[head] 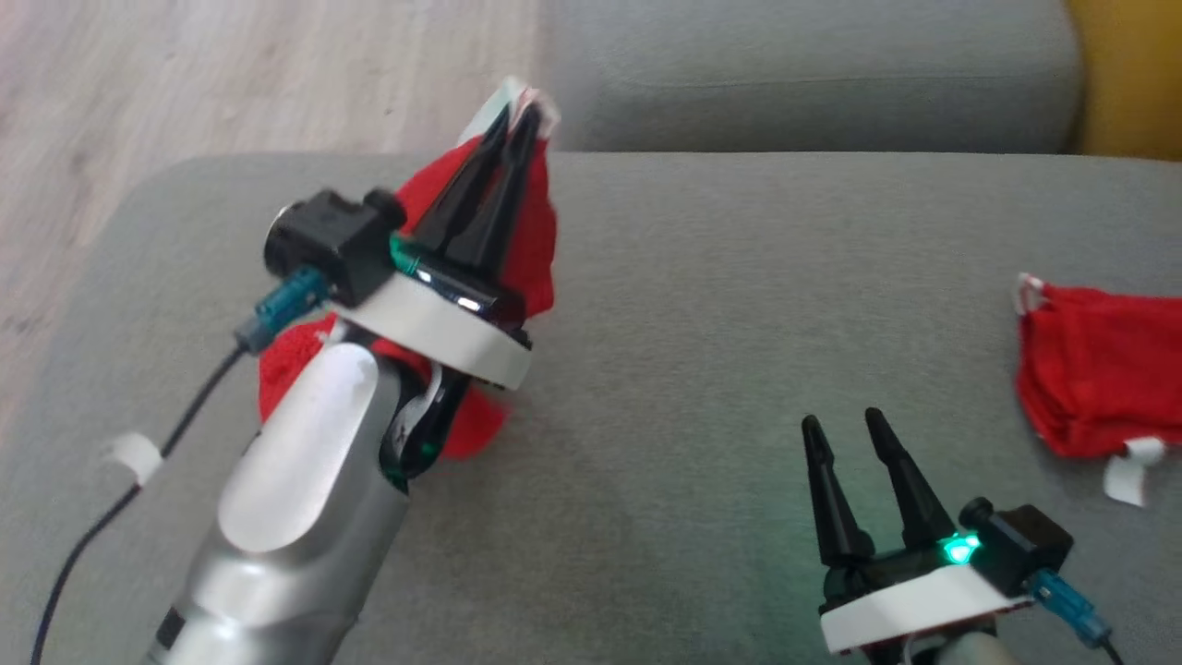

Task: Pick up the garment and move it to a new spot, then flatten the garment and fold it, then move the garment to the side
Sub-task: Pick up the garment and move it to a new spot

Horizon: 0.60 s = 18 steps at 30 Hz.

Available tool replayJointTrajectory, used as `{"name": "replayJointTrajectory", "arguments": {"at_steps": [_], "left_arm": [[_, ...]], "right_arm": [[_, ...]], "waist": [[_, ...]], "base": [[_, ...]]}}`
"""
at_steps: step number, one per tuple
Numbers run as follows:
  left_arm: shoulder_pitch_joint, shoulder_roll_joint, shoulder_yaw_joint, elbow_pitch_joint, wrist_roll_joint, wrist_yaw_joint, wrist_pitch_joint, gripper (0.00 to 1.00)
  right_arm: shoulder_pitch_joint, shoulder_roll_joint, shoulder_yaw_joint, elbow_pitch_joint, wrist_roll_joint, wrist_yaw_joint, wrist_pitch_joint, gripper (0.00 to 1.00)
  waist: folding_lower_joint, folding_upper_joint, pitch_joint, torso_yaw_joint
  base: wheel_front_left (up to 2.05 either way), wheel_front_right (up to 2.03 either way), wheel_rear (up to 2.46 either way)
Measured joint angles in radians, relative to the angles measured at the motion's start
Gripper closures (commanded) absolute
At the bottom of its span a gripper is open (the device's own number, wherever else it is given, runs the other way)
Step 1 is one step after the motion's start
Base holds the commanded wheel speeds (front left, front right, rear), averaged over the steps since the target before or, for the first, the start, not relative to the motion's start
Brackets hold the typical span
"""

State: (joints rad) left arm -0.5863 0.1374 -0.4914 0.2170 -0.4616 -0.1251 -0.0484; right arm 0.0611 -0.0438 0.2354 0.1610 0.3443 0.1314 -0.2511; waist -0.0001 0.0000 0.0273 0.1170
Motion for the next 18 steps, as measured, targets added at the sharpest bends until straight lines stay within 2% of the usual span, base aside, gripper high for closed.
{"name": "replayJointTrajectory", "arguments": {"at_steps": [4, 7, 12, 18], "left_arm": [[-0.005, 0.002, 0.000, -0.113, -0.054, 0.001, 0.100, 1.00], [-0.027, 0.020, -0.001, -0.155, -0.052, 0.003, 0.147, 1.00], [-0.053, 0.037, -0.015, -0.178, -0.054, 0.003, 0.190, 1.00], [-0.060, 0.037, -0.029, -0.169, -0.053, 0.003, 0.192, 1.00]], "right_arm": [[-0.001, 0.000, 0.018, -0.004, 0.009, 0.000, 0.000, 0.00], [-0.009, 0.000, 0.030, -0.004, 0.018, 0.000, 0.000, 0.00], [-0.033, -0.001, 0.059, -0.010, 0.038, 0.000, 0.000, 0.00], [-0.044, -0.001, 0.078, -0.016, 0.058, 0.000, 0.000, 0.00]], "waist": [[0.0000, 0.0000, -0.009, -0.053], [0.0000, 0.0000, -0.005, -0.101], [0.0001, 0.0000, 0.010, -0.181], [0.0001, 0.0000, 0.038, -0.275]], "base": [[0.00, 0.00, 0.00], [0.00, 0.00, 0.00], [0.00, 0.00, 0.00], [0.00, 0.00, 0.00]]}}
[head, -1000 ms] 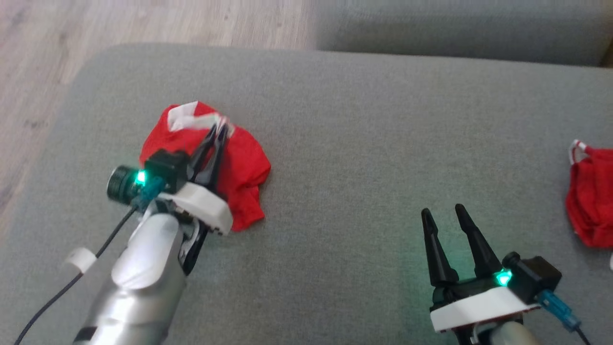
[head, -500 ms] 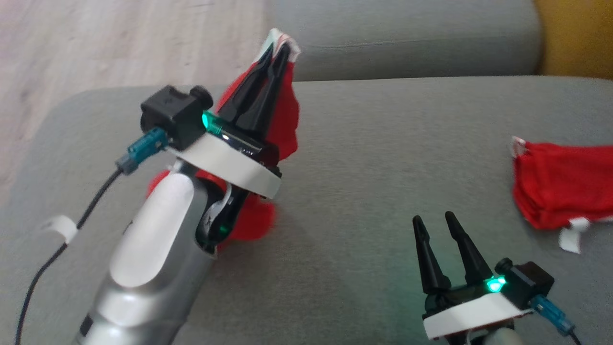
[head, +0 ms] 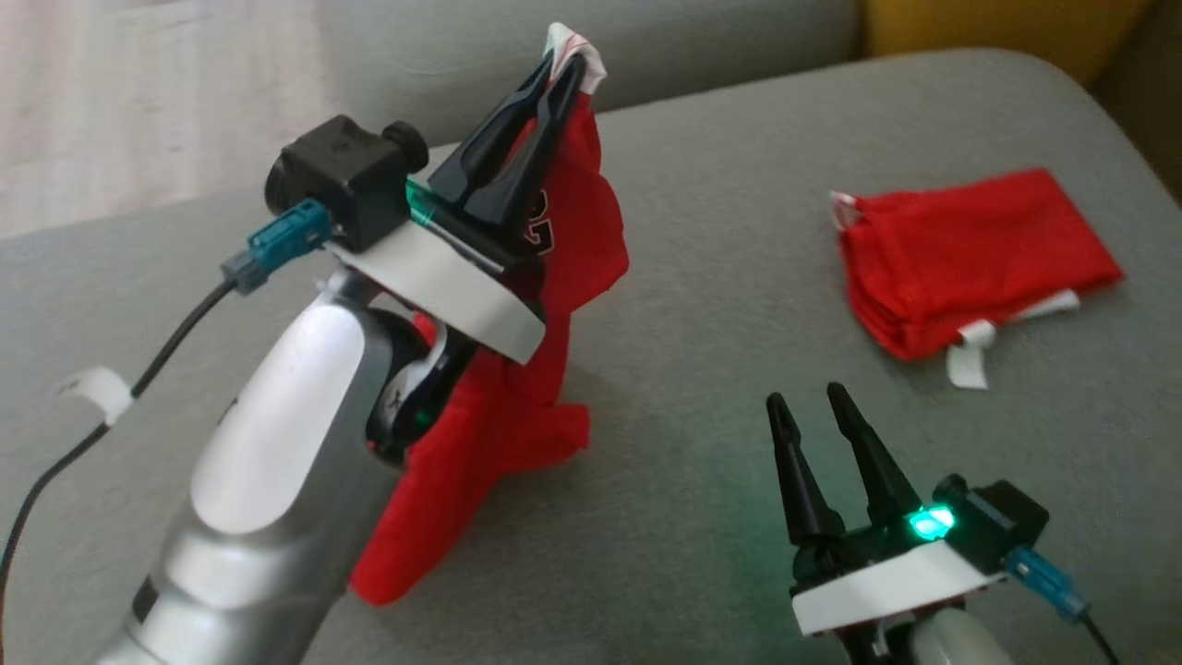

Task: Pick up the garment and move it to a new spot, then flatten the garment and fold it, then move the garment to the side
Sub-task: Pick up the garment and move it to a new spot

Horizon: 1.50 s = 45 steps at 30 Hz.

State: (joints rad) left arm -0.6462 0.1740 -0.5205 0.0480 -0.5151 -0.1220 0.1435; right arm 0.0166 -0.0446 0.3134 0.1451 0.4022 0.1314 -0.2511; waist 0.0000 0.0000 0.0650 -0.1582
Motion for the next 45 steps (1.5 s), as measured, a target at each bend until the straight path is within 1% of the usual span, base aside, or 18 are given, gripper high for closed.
{"name": "replayJointTrajectory", "arguments": {"at_steps": [5, 9, 10, 11, 15, 19, 24, 29, 32, 38, 40, 41, 43, 45], "left_arm": [[-0.082, -0.001, 0.009, 0.093, 0.026, 0.000, -0.072, 1.00], [-0.189, -0.009, 0.014, 0.214, 0.053, -0.001, -0.152, 1.00], [-0.209, -0.015, 0.015, 0.248, 0.056, -0.001, -0.177, 0.18], [-0.223, -0.022, 0.015, 0.284, 0.054, -0.001, -0.192, 0.00], [-0.229, -0.030, 0.004, 0.427, 0.031, -0.002, -0.230, 0.00], [-0.226, -0.022, -0.003, 0.498, 0.030, -0.002, -0.287, 0.00], [-0.191, -0.007, -0.020, 0.512, 0.013, -0.003, -0.342, 0.00], [-0.086, 0.019, -0.030, 0.467, 0.013, 0.000, -0.369, 0.00], [0.001, 0.037, -0.029, 0.411, 0.022, 0.033, -0.378, 0.00], [0.243, 0.100, 0.007, 0.256, 0.032, 0.121, -0.393, 0.00], [0.334, 0.105, 0.014, 0.208, 0.032, 0.146, -0.395, 0.00], [0.334, 0.105, 0.014, 0.208, 0.032, 0.146, -0.395, 0.00], [0.420, 0.105, 0.021, 0.155, 0.045, 0.179, -0.396, 0.00], [0.491, 0.098, 0.050, 0.104, 0.057, 0.211, -0.396, 0.00]], "right_arm": [[-0.026, 0.000, 0.019, -0.005, 0.003, 0.000, 0.000, 0.00], [-0.029, -0.001, 0.023, -0.007, 0.005, 0.000, 0.000, 0.00], [-0.029, -0.001, 0.023, -0.007, 0.009, 0.000, 0.000, 0.00], [-0.029, -0.001, 0.024, -0.007, 0.011, 0.000, 0.000, 0.00], [-0.030, -0.001, 0.024, -0.007, 0.010, 0.000, 0.000, 0.00], [-0.030, -0.001, 0.012, -0.007, 0.002, 0.000, 0.000, 0.00], [-0.029, -0.001, -0.005, -0.005, -0.018, 0.000, 0.000, 0.00], [-0.020, -0.001, -0.046, -0.002, -0.030, 0.000, 0.000, 0.00], [-0.001, -0.001, -0.078, 0.000, -0.036, 0.000, 0.000, 0.00], [0.024, 0.000, -0.106, 0.015, -0.054, 0.000, 0.000, 0.00], [0.031, 0.000, -0.113, 0.021, -0.063, 0.000, 0.000, 0.00], [0.031, 0.000, -0.113, 0.021, -0.063, 0.000, 0.000, 0.00], [0.042, 0.000, -0.118, 0.025, -0.068, 0.000, 0.000, 0.00], [0.048, 0.000, -0.121, 0.026, -0.069, 0.000, 0.000, 0.00]], "waist": [[0.0001, 0.0000, 0.030, -0.072], [0.0001, 0.0000, 0.054, -0.114], [0.0001, 0.0000, 0.060, -0.121], [0.0001, 0.0000, 0.065, -0.126], [0.0001, 0.0000, 0.072, -0.128], [0.0001, 0.0000, 0.069, -0.104], [0.0000, 0.0000, 0.058, -0.048], [0.0000, 0.0000, 0.036, 0.031], [0.0000, 0.0000, 0.021, 0.086], [-0.0001, 0.0000, -0.010, 0.183], [-0.0001, 0.0000, -0.019, 0.209], [-0.0001, 0.0000, -0.019, 0.209], [-0.0002, 0.0000, -0.026, 0.230], [-0.0001, 0.0000, -0.031, 0.241]], "base": [[0.00, 0.00, 0.00], [0.00, 0.00, 0.00], [0.00, 0.00, 0.00], [0.00, 0.00, 0.00], [0.00, 0.00, 0.00], [0.00, 0.00, 0.00], [0.00, 0.00, 0.00], [0.00, 0.00, 0.00], [0.00, 0.00, 0.00], [0.00, 0.00, 0.00], [0.00, 0.00, 0.00], [0.00, 0.00, 0.00], [0.00, 0.00, 0.00], [0.00, 0.00, 0.00]]}}
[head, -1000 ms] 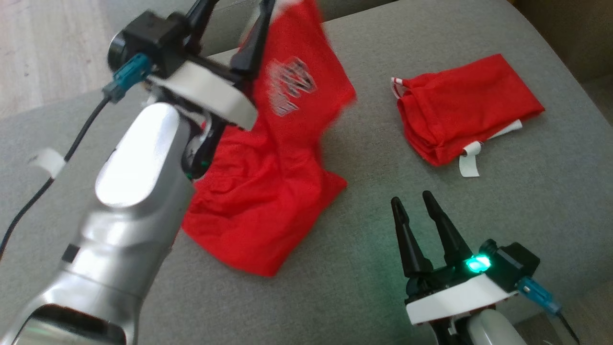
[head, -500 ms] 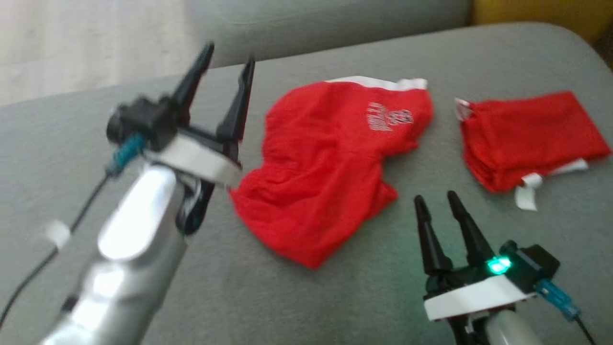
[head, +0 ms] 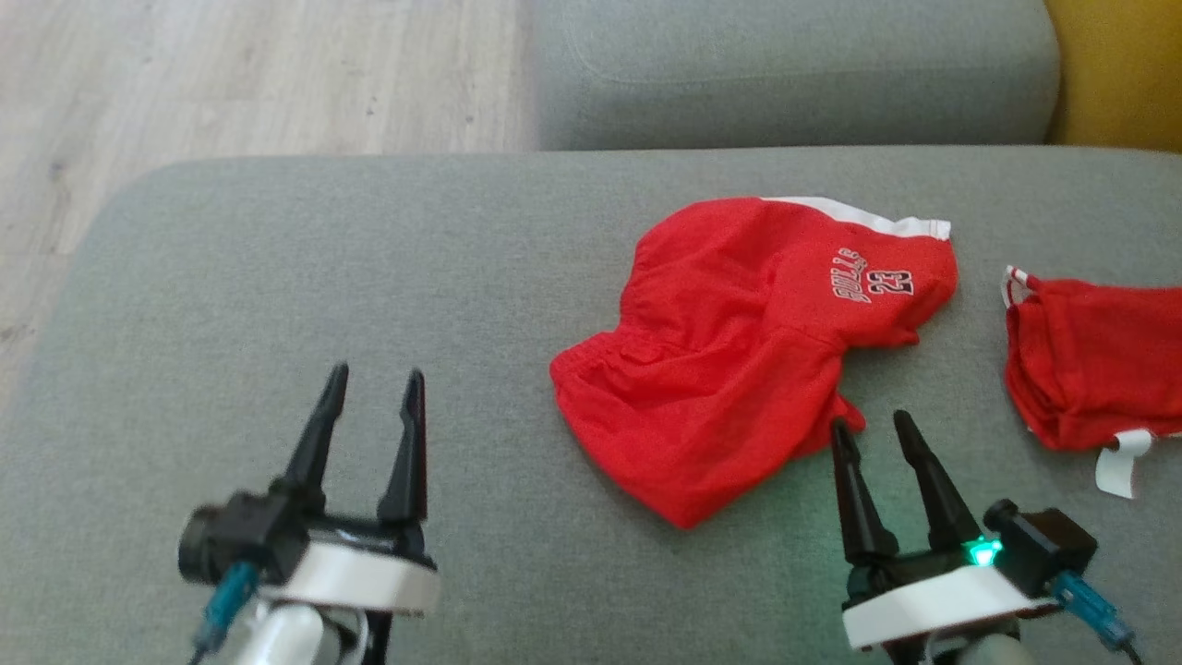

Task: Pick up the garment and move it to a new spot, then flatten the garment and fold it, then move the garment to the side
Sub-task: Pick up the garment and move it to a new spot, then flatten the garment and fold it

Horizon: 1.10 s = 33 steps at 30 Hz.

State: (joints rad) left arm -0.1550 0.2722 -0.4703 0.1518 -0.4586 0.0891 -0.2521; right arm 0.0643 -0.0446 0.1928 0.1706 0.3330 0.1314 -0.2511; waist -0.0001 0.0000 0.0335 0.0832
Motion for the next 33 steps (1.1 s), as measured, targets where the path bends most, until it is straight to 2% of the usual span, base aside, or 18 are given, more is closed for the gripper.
{"name": "replayJointTrajectory", "arguments": {"at_steps": [4, 10, 13, 17, 28, 29, 30, 33], "left_arm": [[0.079, -0.028, 0.028, -0.056, 0.004, 0.009, 0.000, 0.00], [0.076, -0.054, 0.028, -0.068, 0.049, -0.008, 0.000, 0.00], [0.072, -0.065, 0.029, -0.067, 0.057, -0.016, 0.000, 0.00], [0.048, -0.067, 0.058, -0.067, 0.057, -0.019, 0.000, 0.00], [0.014, -0.101, 0.063, -0.052, 0.073, -0.038, 0.000, 0.00], [0.010, -0.102, 0.066, -0.050, 0.073, -0.039, 0.000, 0.00], [0.008, -0.103, 0.070, -0.048, 0.073, -0.046, 0.000, 0.00], [0.009, -0.105, 0.079, -0.035, 0.074, -0.047, 0.000, 0.00]], "right_arm": [[0.012, 0.000, -0.018, 0.004, -0.001, 0.000, 0.000, 0.00], [0.001, 0.000, -0.085, 0.021, -0.035, 0.000, 0.000, 0.00], [-0.031, 0.000, -0.121, 0.130, -0.091, 0.000, 0.011, 0.00], [-0.105, 0.000, -0.125, 0.253, -0.179, 0.000, 0.096, 0.00], [-0.284, -0.001, -0.133, 0.460, -0.301, 0.000, 0.178, 0.00], [-0.296, -0.001, -0.131, 0.469, -0.302, 0.000, 0.178, 0.60], [-0.307, -0.001, -0.129, 0.477, -0.305, 0.000, 0.175, 1.00], [-0.320, 0.000, -0.136, 0.491, -0.309, 0.000, 0.141, 1.00]], "waist": [[-0.0002, 0.0000, -0.007, 0.012], [0.0000, 0.0000, 0.007, 0.017], [0.0000, 0.0000, 0.019, 0.019], [0.0002, 0.0000, 0.035, 0.028], [0.0003, 0.0000, 0.097, 0.082], [0.0002, 0.0000, 0.100, 0.085], [0.0002, 0.0000, 0.100, 0.086], [0.0002, 0.0000, 0.092, 0.082]], "base": [[0.00, 0.00, 0.00], [0.00, 0.00, 0.00], [0.00, 0.00, 0.00], [0.00, 0.00, 0.00], [0.00, 0.00, 0.00], [0.00, 0.00, 0.00], [0.00, 0.00, 0.00], [0.00, 0.00, 0.00]]}}
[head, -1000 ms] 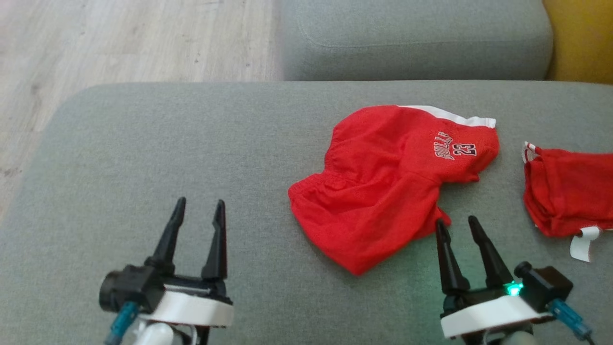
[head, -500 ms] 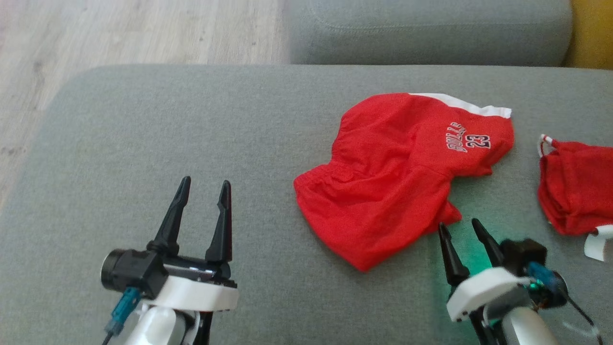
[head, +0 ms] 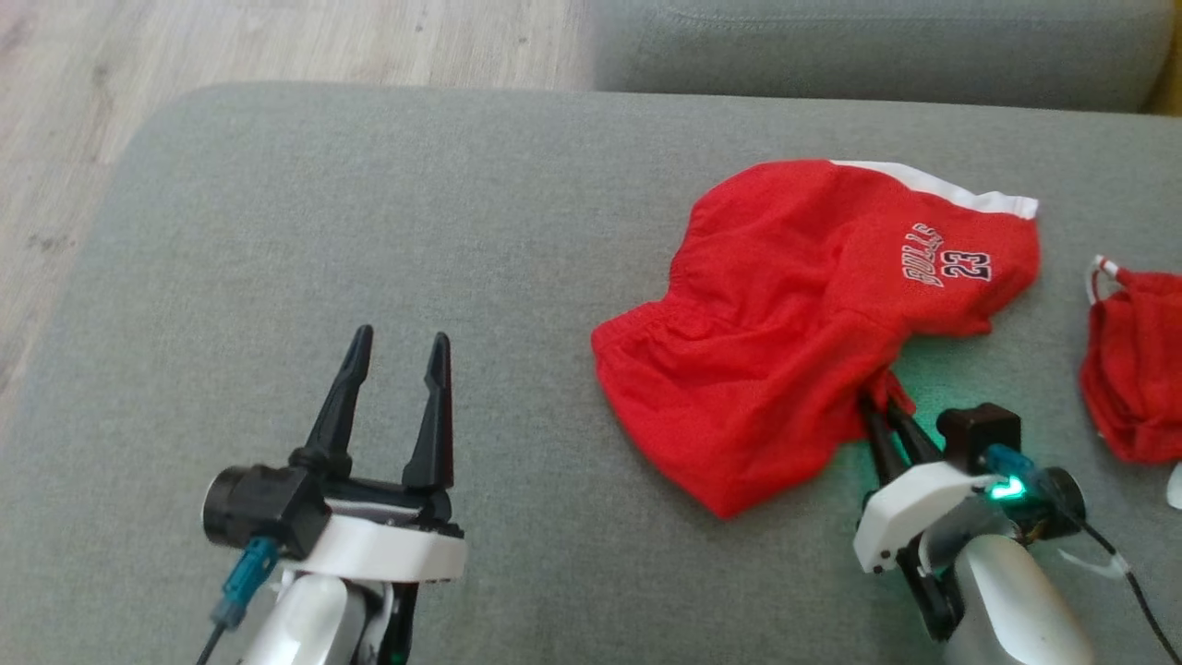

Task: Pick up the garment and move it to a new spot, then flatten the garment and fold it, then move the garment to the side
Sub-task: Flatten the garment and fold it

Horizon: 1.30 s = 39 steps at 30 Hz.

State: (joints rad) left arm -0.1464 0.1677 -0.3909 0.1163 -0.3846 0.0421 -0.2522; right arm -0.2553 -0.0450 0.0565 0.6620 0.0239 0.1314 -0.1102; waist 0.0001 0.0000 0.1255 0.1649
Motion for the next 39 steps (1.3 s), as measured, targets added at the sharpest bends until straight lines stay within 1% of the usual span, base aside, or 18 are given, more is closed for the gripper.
{"name": "replayJointTrajectory", "arguments": {"at_steps": [5, 8, 10, 13, 18, 21, 23, 24, 28, 31, 33, 36, 39], "left_arm": [[0.004, -0.012, 0.010, 0.009, 0.000, -0.008, 0.000, 0.00], [0.016, -0.022, 0.009, 0.012, 0.000, -0.008, 0.000, 0.00], [0.028, -0.029, 0.010, 0.014, 0.000, -0.009, 0.000, 0.00], [0.051, -0.043, 0.012, 0.017, 0.000, -0.016, 0.000, 0.00], [0.074, -0.067, 0.011, 0.017, 0.008, -0.022, 0.000, 0.00], [0.075, -0.076, 0.011, 0.017, 0.015, -0.026, 0.000, 0.00], [0.075, -0.081, 0.011, 0.020, 0.016, -0.034, 0.000, 0.00], [0.075, -0.082, 0.011, 0.022, 0.016, -0.035, 0.000, 0.00], [0.075, -0.085, 0.012, 0.023, 0.018, -0.043, 0.000, 0.00], [0.075, -0.086, 0.023, 0.023, 0.025, -0.044, 0.000, 0.00], [0.075, -0.086, 0.030, 0.025, 0.030, -0.052, 0.000, 0.00], [0.074, -0.087, 0.033, 0.028, 0.035, -0.055, 0.000, 0.00], [0.071, -0.088, 0.036, 0.030, 0.036, -0.063, 0.000, 0.00]], "right_arm": [[0.007, 0.000, -0.040, -0.016, -0.029, 0.000, -0.050, 1.00], [0.033, 0.000, -0.076, -0.082, -0.052, 0.000, -0.056, 1.00], [0.065, 0.000, -0.099, -0.149, -0.070, 0.000, -0.035, 1.00], [0.123, 0.000, -0.122, -0.276, -0.111, 0.000, 0.032, 1.00], [0.209, 0.001, -0.131, -0.515, -0.179, 0.000, 0.210, 1.00], [0.232, 0.002, -0.139, -0.638, -0.208, 0.000, 0.299, 1.00], [0.231, 0.002, -0.166, -0.696, -0.230, 0.000, 0.343, 1.00], [0.230, 0.003, -0.184, -0.718, -0.233, 0.000, 0.348, 0.01], [0.227, 0.002, -0.209, -0.738, -0.267, 0.000, 0.366, 0.00], [0.227, 0.002, -0.206, -0.745, -0.237, 0.000, 0.366, 0.00], [0.226, 0.002, -0.206, -0.745, -0.210, 0.000, 0.359, 0.00], [0.226, 0.002, -0.191, -0.745, -0.156, 0.000, 0.300, 0.00], [0.226, 0.003, -0.149, -0.745, -0.078, 0.000, 0.203, 0.00]], "waist": [[-0.0001, 0.0000, -0.036, -0.017], [-0.0001, 0.0000, -0.069, -0.032], [-0.0002, 0.0000, -0.094, -0.042], [-0.0003, 0.0000, -0.130, -0.054], [-0.0003, 0.0000, -0.162, -0.061], [-0.0002, 0.0000, -0.165, -0.055], [-0.0002, 0.0000, -0.166, -0.051], [-0.0002, 0.0000, -0.165, -0.050], [-0.0002, 0.0000, -0.159, -0.043], [-0.0001, 0.0000, -0.148, -0.045], [-0.0001, 0.0000, -0.141, -0.052], [0.0000, 0.0000, -0.128, -0.065], [-0.0001, 0.0000, -0.117, -0.086]], "base": [[0.00, 0.00, 0.00], [0.00, 0.00, 0.00], [0.00, 0.00, 0.00], [0.00, 0.00, 0.00], [0.00, 0.00, 0.00], [0.00, 0.00, 0.00], [0.00, 0.00, 0.00], [0.00, 0.00, 0.00], [0.00, 0.00, 0.00], [0.00, 0.00, 0.00], [0.00, 0.00, 0.00], [0.00, 0.00, 0.00], [0.00, 0.00, 0.00]]}}
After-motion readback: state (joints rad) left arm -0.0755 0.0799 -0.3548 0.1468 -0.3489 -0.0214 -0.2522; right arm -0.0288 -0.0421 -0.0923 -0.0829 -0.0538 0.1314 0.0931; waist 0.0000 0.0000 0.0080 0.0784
